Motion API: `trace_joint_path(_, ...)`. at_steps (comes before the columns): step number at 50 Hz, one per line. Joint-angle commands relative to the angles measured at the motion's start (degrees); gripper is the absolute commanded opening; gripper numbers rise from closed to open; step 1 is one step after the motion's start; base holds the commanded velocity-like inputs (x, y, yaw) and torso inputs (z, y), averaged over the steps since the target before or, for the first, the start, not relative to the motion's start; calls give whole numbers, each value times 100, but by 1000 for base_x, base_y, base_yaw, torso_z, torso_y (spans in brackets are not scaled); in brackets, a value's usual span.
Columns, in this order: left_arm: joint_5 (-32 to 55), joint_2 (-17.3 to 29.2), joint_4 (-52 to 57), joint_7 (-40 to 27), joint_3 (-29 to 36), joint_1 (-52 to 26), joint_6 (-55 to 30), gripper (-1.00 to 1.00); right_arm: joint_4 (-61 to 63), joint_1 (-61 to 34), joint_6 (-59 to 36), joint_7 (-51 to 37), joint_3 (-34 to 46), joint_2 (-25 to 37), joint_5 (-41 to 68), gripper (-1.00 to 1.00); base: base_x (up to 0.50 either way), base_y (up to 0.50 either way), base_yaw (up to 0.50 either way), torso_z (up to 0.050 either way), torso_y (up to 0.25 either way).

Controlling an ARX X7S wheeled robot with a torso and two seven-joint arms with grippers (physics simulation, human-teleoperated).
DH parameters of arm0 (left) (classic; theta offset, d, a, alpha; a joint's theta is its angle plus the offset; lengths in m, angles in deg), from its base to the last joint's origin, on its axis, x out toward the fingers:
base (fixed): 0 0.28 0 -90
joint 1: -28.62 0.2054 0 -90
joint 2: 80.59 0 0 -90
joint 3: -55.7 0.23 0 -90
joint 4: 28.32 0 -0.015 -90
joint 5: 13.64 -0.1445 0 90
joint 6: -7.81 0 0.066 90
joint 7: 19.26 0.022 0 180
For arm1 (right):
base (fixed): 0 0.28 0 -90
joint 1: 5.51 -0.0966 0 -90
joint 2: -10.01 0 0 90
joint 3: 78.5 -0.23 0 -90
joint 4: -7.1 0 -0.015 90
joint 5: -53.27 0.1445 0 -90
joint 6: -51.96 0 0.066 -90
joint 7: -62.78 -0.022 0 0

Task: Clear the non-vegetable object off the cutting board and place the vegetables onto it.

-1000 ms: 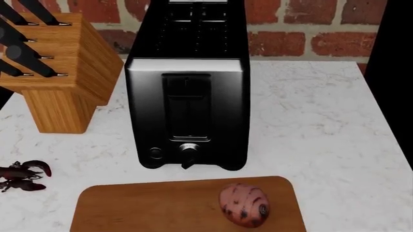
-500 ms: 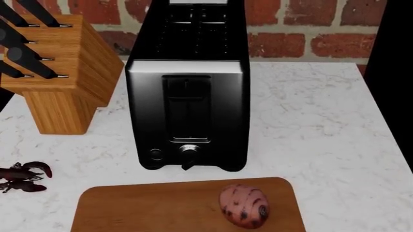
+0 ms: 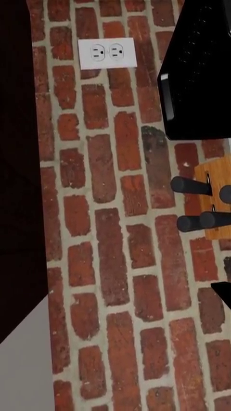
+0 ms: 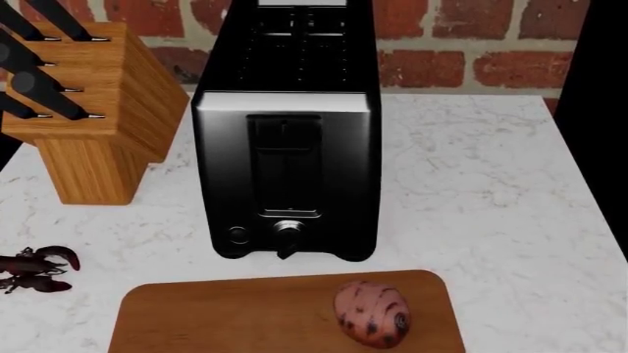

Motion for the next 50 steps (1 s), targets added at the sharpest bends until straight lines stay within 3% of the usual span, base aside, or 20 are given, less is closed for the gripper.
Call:
trace_joint_path(1,-101,-90,93,152,-134,72,33,100,-89,567,-116,414,-644,1221,-427,100,-15,-61,-67,-17,10)
trace_joint_path(18,-108,-149,90,166,-127,-9,-16,100,-43,973,-209,701,-916,1529,-716,100,-18,-68,-75,-19,5)
trace_joint_path(33,-102,-171,126,137,-124,-31,-55,100,-43,1910,-437,1477,-1563,2088,-1490,100,-21,-81,-82,-23,4)
trace_joint_path(34,-102,-170,125,136,-125,-31,-56,100,-53,1939,-472,1484,-1564,2115,-1533,-100,-22,-88,-85,-26,0)
trace_joint_path(45,-100,-183,125,147,-139,-52,-64,100,-142,1519,-523,1263,-1378,2092,-1195,-100,-22,-83,-82,-25,5)
trace_joint_path(50,-96,-182,133,140,-147,-44,-63,100,-366,259,-608,780,-1005,1852,-389,-100,0,-81,-66,-10,12)
